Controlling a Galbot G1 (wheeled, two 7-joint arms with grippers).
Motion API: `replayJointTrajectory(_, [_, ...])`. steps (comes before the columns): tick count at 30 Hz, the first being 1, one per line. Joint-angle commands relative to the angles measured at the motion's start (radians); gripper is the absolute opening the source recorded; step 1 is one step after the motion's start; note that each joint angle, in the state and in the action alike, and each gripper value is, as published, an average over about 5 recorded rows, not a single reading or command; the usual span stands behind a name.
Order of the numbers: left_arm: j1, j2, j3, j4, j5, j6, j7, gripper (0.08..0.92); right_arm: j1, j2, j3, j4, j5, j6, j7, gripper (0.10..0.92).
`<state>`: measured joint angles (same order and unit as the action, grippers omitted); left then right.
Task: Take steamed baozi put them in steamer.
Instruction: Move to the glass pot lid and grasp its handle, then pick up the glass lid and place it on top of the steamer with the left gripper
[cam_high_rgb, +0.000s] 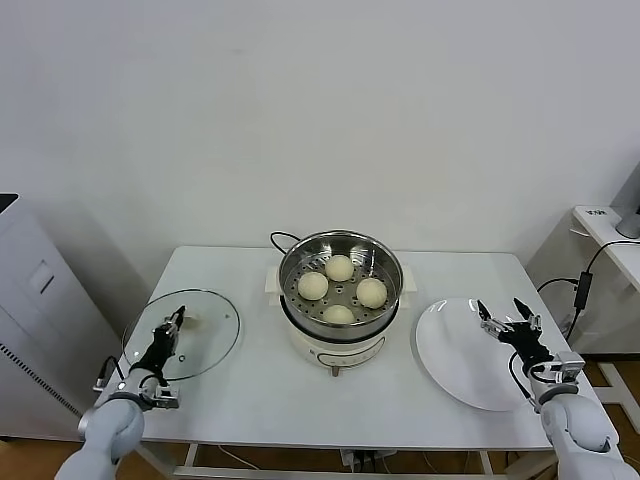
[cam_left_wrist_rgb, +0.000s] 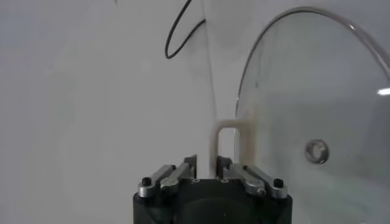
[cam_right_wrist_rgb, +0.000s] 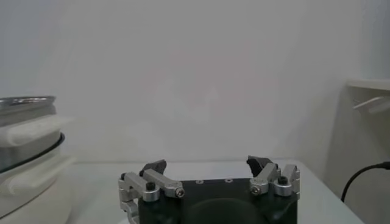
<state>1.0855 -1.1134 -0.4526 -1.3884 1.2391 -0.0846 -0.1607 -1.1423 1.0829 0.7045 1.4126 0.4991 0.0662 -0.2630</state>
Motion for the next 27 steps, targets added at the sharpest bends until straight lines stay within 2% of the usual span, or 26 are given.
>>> replayJointTrajectory(1, [-0.008, 0.058, -0.002, -0.226, -0.181, 0.034, 0.079, 0.117, 0.005, -0.011, 0.001, 0.010, 0.003, -0.002, 0.001, 0.823])
replayJointTrajectory(7, [-0.058, 0.100, 0.032, -0.296, -0.227, 0.108, 0.148, 0.104, 0.002, -0.022, 0.004, 0.019, 0.008, -0.004, 0.001, 0.823])
replayJointTrajectory(20, [-0.200, 0.134, 0.306, -0.484, -0.206, 0.483, 0.315, 0.104, -0.008, -0.034, 0.009, 0.043, 0.013, -0.007, -0.004, 0.823])
replayJointTrajectory(27, [-0.294, 0.087, 0.467, -0.507, -0.091, 0.639, 0.406, 0.104, -0.008, -0.048, 0.014, 0.036, 0.014, -0.005, -0.003, 0.823])
